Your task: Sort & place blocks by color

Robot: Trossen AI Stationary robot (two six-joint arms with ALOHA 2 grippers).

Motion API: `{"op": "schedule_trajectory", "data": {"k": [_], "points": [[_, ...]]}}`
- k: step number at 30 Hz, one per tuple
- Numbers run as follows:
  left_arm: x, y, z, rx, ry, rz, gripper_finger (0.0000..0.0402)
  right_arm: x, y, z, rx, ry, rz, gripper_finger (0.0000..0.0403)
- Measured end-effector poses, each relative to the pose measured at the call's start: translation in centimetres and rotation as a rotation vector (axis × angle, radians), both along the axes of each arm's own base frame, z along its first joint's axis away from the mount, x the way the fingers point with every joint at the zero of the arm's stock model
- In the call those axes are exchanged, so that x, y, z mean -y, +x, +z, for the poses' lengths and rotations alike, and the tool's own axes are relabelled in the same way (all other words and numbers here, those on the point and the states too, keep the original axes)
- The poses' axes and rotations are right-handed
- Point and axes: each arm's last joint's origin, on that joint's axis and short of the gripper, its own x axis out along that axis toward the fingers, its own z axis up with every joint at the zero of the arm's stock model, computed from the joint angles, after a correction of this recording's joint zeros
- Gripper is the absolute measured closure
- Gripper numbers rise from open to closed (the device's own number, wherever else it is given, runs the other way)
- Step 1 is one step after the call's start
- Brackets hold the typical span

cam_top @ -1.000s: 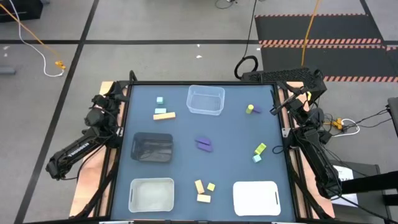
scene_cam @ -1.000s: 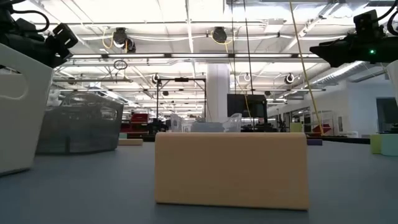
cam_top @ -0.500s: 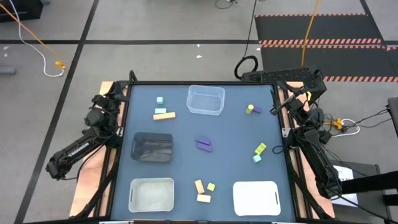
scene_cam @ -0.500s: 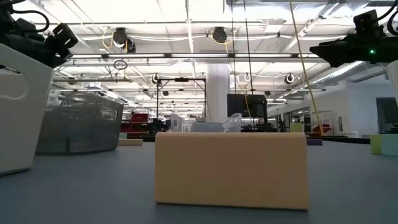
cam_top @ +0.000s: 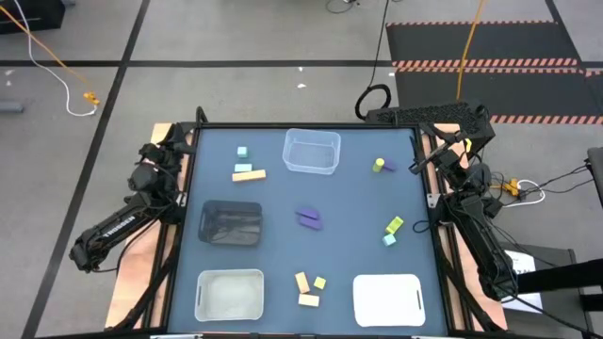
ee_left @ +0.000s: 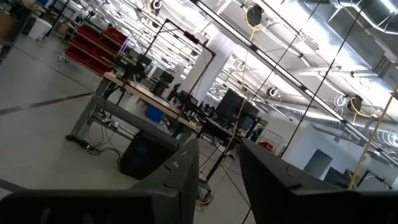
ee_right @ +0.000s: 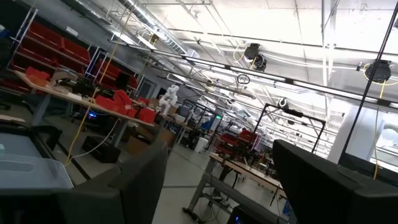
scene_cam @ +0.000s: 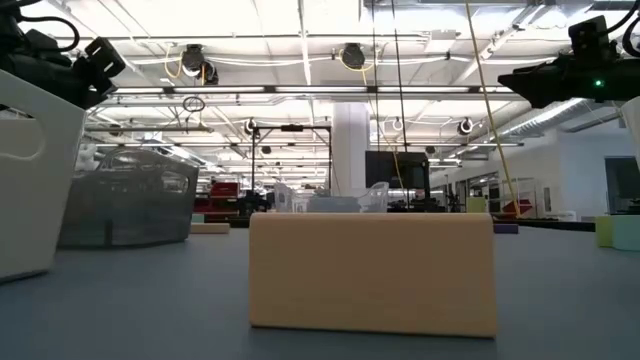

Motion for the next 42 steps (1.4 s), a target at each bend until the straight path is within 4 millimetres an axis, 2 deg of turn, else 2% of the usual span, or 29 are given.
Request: {"op": "schedule_trajectory", "data": {"k": [32, 35, 38, 42], "points": [[0.0, -0.01, 0.01, -0.002, 0.001, 0.002, 0.0286, 0.0, 0.0, 0.0, 0.0, 0.0, 0.0, 0.0122], [-0.01, -0.32, 0.22, -0.082, 0.013, 0.102, 0.0286, 0.0, 0.0, 0.0, 0.0, 0.0, 0.0, 0.0122], [-0.03, -0.66, 0.35, -0.263, 0.011, 0.237, 0.0286, 0.0, 0.0, 0.0, 0.0, 0.0, 0.0, 0.0122], [-0.08, -0.69, 0.3, -0.464, 0.011, 0.302, 0.0286, 0.0, 0.0, 0.0, 0.0, 0.0, 0.0, 0.0122]]}}
